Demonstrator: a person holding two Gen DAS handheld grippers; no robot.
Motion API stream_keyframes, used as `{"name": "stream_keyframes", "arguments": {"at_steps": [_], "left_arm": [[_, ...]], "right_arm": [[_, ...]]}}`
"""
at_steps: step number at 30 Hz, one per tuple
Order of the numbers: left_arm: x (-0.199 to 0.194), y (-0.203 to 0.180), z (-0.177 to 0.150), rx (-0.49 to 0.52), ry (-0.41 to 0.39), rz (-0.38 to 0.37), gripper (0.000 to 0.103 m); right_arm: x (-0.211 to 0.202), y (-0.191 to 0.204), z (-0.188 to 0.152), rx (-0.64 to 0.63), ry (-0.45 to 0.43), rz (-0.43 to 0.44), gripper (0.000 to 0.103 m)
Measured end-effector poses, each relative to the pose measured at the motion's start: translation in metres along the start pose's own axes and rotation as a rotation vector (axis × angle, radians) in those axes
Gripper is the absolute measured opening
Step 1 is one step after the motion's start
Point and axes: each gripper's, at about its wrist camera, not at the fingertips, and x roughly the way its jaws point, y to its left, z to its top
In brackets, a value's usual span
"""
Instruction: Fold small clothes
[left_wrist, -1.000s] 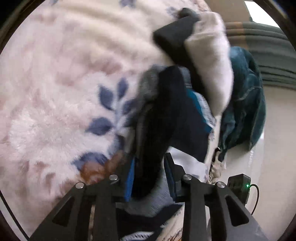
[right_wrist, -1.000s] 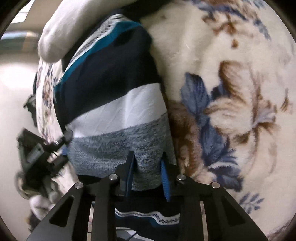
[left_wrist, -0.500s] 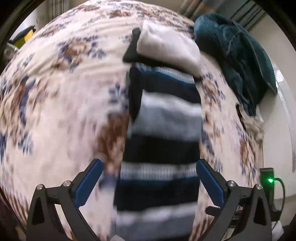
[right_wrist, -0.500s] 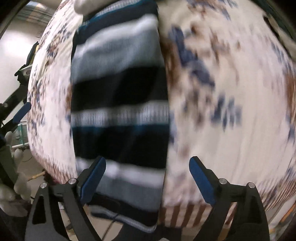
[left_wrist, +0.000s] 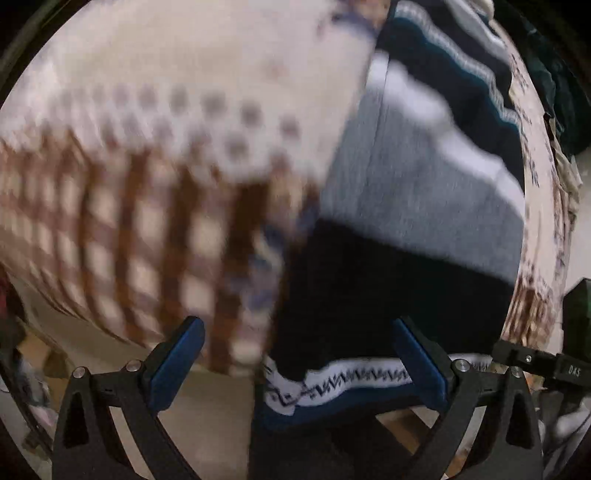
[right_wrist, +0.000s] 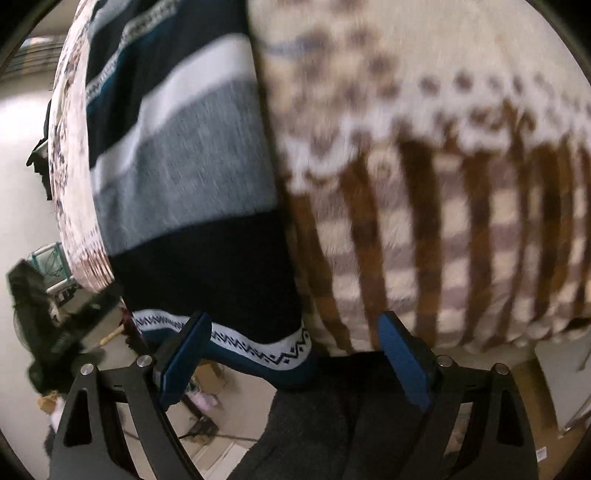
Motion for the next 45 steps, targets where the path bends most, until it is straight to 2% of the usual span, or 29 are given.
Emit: {"name": "stream_keyframes", "arguments": {"at_steps": [3, 4, 5, 6, 7, 8, 9, 10, 11, 12, 13, 17, 21, 24, 27, 30, 34, 36, 40, 42, 45], "left_arm": [[0.016, -0.003, -0.014, -0.006, 0.015, -0.033, 0.101], [0.017, -0.007, -0.018, 0.001, 0.001, -0.038, 0.095], [0.017, -0.009, -0.021, 0.004, -0.008, -0.049, 0.077], [0.015, -0.012, -0.024, 0.002, -0.019, -0.070, 0.064], [0.013, -0.015, -0.027, 0.003, -0.035, -0.067, 0.040], [0.013, -0.017, -0.029, 0.014, -0.044, -0.063, 0.022], [0.010, -0.020, -0.031, 0.025, -0.049, -0.072, 0.017], [0.006, -0.021, -0.033, 0.034, -0.059, -0.081, 0.012], [0.003, -0.022, -0.033, 0.040, -0.065, -0.089, 0.011], [-0.002, -0.023, -0.035, 0.043, -0.072, -0.108, 0.011], [-0.008, -0.023, -0.037, 0.037, -0.082, -0.134, 0.010], [-0.045, -0.020, -0.041, 0.000, -0.135, -0.239, 0.010], [-0.095, -0.025, -0.033, -0.029, -0.230, -0.348, 0.010], [-0.129, -0.035, -0.006, -0.041, -0.313, -0.423, 0.010], [-0.156, -0.057, 0.036, -0.015, -0.405, -0.476, 0.010], [-0.166, -0.076, 0.093, 0.008, -0.464, -0.492, 0.010], [-0.159, -0.097, 0.188, 0.009, -0.478, -0.496, 0.010], [-0.151, -0.105, 0.231, 0.006, -0.460, -0.502, 0.010], [-0.134, -0.120, 0.311, 0.022, -0.422, -0.476, 0.010], [-0.130, -0.127, 0.342, 0.030, -0.404, -0.462, 0.010], [-0.119, -0.133, 0.385, 0.032, -0.351, -0.471, 0.011]], "right_arm": [[0.025, -0.004, -0.009, 0.030, 0.060, 0.070, 0.093], [0.033, -0.006, -0.012, 0.041, 0.079, 0.094, 0.093], [0.039, -0.008, -0.014, 0.051, 0.083, 0.119, 0.093], [0.044, -0.006, -0.017, 0.056, 0.081, 0.134, 0.092], [0.050, -0.005, -0.018, 0.060, 0.081, 0.154, 0.089], [0.055, -0.005, -0.020, 0.067, 0.083, 0.177, 0.075], [0.060, 0.001, -0.019, 0.072, 0.086, 0.187, 0.057], [0.063, 0.003, -0.021, 0.077, 0.088, 0.192, 0.050], [0.063, 0.004, -0.025, 0.085, 0.077, 0.205, 0.035], [0.061, 0.007, -0.028, 0.090, 0.068, 0.219, 0.025], [0.059, 0.010, -0.032, 0.091, 0.060, 0.233, 0.021], [0.031, 0.024, -0.050, 0.061, 0.017, 0.292, 0.018], [-0.016, 0.039, -0.057, 0.020, -0.040, 0.345, 0.017], [-0.056, 0.055, -0.055, -0.025, -0.103, 0.372, 0.017], [-0.096, 0.077, -0.041, -0.066, -0.178, 0.391, 0.017], [-0.133, 0.099, -0.006, -0.103, -0.267, 0.396, 0.017], [-0.164, 0.124, 0.065, -0.094, -0.363, 0.384, 0.017], [-0.178, 0.134, 0.110, -0.087, -0.402, 0.365, 0.017], [-0.180, 0.156, 0.206, -0.048, -0.449, 0.301, 0.017], [-0.177, 0.158, 0.251, -0.007, -0.454, 0.297, 0.017], [-0.168, 0.162, 0.301, 0.036, -0.455, 0.294, 0.017]]}}
